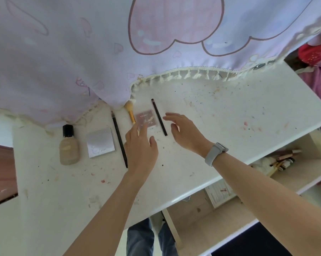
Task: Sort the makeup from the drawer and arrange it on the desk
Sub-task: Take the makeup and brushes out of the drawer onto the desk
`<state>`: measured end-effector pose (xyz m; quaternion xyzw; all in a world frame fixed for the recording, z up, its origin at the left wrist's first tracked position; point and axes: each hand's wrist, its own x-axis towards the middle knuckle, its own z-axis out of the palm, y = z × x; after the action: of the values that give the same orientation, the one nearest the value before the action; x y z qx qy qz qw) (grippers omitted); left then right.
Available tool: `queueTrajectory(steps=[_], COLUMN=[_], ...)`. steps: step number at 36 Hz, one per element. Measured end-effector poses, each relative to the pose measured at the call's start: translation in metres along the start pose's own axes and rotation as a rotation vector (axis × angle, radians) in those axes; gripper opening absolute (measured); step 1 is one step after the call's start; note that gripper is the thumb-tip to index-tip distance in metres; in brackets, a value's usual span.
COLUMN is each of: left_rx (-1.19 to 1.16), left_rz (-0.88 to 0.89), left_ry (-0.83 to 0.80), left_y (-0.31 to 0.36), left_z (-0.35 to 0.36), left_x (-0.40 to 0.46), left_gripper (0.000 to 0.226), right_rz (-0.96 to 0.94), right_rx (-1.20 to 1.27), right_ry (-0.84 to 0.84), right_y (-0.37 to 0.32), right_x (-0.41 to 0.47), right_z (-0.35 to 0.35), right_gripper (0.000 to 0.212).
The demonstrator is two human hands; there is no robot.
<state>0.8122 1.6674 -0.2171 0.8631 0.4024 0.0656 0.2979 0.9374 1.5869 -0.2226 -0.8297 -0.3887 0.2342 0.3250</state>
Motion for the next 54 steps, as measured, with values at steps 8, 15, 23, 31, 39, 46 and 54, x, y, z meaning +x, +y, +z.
queueTrajectory(steps=[8, 15, 23, 31, 39, 46, 54], left_rx=[-0.160, -0.143, 0.438, 0.681, 0.582, 0.514, 0.278], left_rz=[0.325, 0.515, 0.597, 0.686, 0.492, 0.316, 0.234], left_ry=[-0.057, -0.403, -0.742, -0.749, -0.558, -0.514, -0.477], left_y=[0.042, 0.053, 0.031, 0.008, 0.020, 0.040, 0.047], left_z=[0.033, 0.099, 0.177, 0.188, 0.191, 0.207, 0.201], left_x=[-0.096, -0.162, -0.152, -0.156, -0.146, -0.139, -0.135], left_gripper=[0.031, 0.030, 0.063, 0.051, 0.061, 0.075, 0.062], right_rz=[0.114, 0.463, 0.510, 0.602, 0.557, 0.515, 0.585], right_rx=[0.193, 0.107, -0.416, -0.622, -0.642, -0.616, -0.416], right_ry=[0.324, 0.370, 0.052, -0.117, -0.065, 0.130, 0.290], right_y=[0.050, 0.127, 0.172, 0.189, 0.191, 0.180, 0.169], right_x=[-0.121, -0.224, -0.226, -0.191, -0.191, -0.204, -0.222], right_z=[-0.030, -0.037, -0.034, -0.019, -0.020, -0.034, -0.043], right_gripper=[0.037, 0.028, 0.040, 0.054, 0.045, 0.044, 0.043])
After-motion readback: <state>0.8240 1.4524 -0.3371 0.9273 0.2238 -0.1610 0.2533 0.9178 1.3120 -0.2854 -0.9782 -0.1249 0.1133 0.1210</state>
